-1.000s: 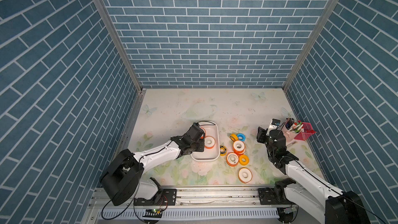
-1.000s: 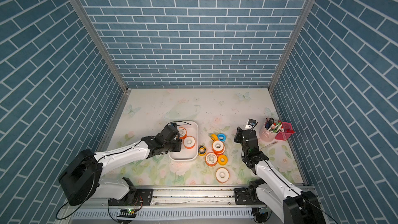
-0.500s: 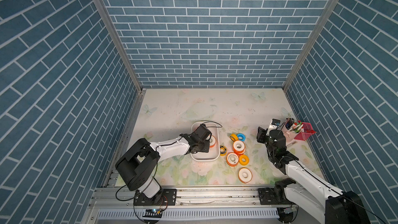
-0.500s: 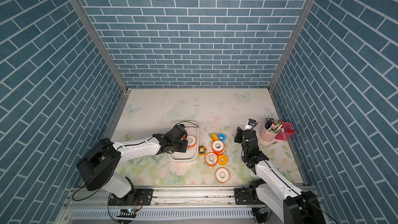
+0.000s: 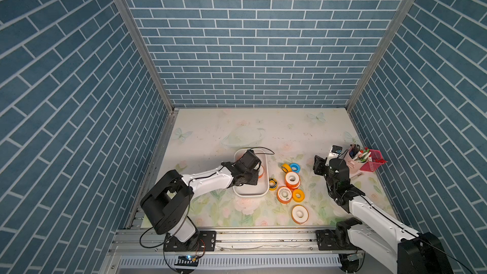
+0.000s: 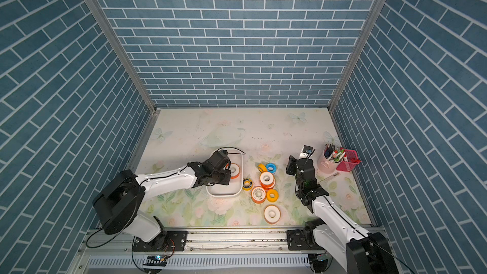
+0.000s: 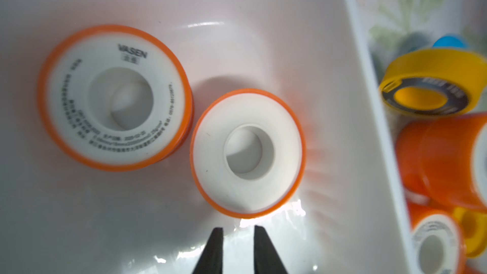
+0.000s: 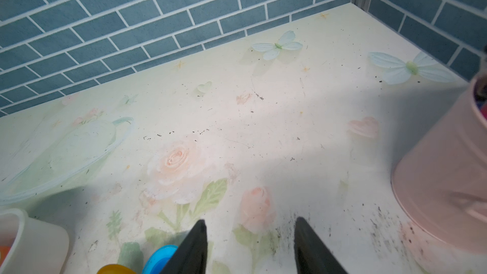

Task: Put the sealing tape into the storage box
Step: Place the sealing tape in the storage box.

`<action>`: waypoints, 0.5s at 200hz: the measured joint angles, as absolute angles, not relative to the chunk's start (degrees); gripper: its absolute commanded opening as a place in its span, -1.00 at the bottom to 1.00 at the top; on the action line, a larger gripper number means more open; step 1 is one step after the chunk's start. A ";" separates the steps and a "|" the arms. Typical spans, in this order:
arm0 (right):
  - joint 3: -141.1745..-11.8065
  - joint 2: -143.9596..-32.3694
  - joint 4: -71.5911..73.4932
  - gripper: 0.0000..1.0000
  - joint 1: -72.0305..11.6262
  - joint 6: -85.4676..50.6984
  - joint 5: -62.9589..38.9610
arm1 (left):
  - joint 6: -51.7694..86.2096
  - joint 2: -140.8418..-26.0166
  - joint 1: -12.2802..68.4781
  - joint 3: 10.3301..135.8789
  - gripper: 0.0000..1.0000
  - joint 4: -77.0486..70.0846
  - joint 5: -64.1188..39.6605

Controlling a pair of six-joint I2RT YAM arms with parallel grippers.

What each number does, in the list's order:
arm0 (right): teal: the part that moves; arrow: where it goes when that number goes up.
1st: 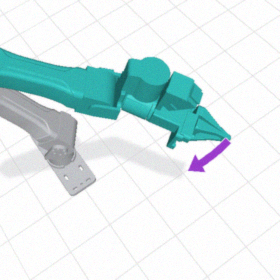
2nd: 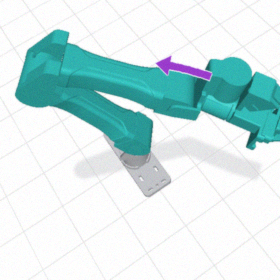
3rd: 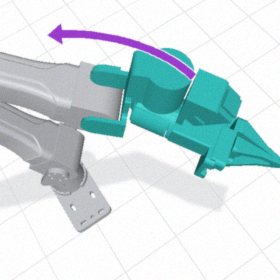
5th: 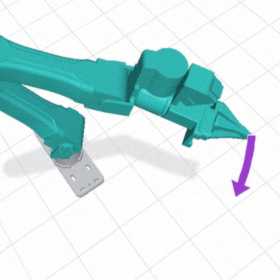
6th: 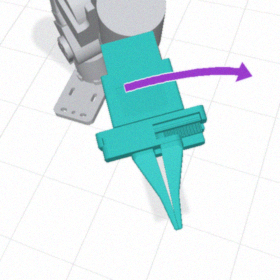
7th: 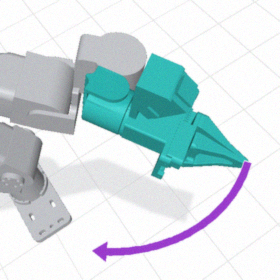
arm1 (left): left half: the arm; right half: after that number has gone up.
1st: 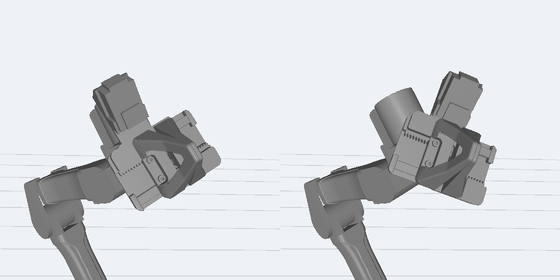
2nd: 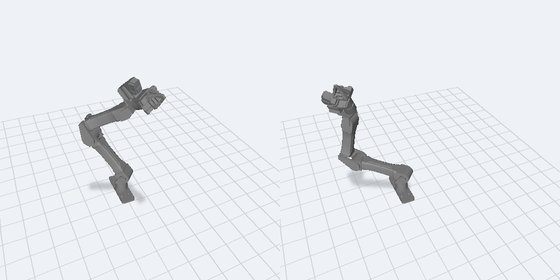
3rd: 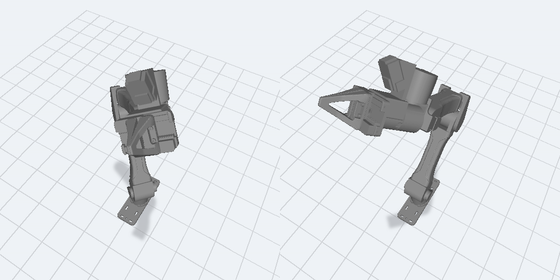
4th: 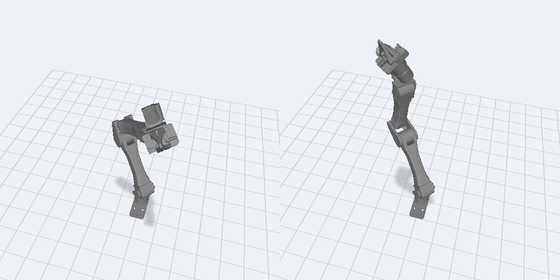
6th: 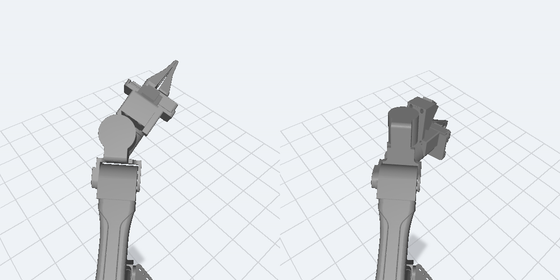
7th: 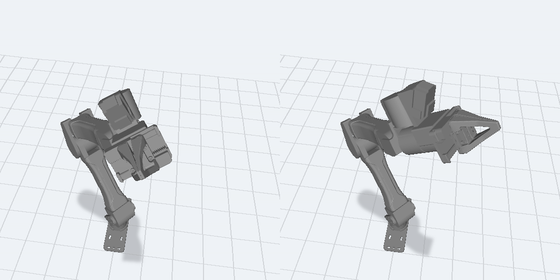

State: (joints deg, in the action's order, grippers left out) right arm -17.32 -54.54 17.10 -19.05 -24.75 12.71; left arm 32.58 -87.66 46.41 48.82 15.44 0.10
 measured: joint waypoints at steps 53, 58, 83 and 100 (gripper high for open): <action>-27.51 -61.19 8.82 0.48 -20.05 -22.98 6.07 | 31.90 -73.25 46.39 52.03 0.68 23.35 5.21; -29.28 -62.02 7.29 0.49 -20.45 -22.57 5.58 | 32.27 -71.61 46.37 52.18 0.74 23.97 5.80; -35.24 -64.60 1.56 0.72 -23.81 -21.69 3.18 | 32.16 -63.57 45.87 52.27 0.88 27.77 9.43; -37.30 -66.04 -2.28 0.83 -27.59 -20.95 2.74 | 32.29 -59.68 44.97 52.25 0.93 30.85 12.12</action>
State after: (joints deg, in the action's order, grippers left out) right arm -37.30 -66.04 -2.28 -27.59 -20.95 2.74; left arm 32.29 -59.68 44.97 52.25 30.85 12.12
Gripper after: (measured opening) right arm 0.872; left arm 0.950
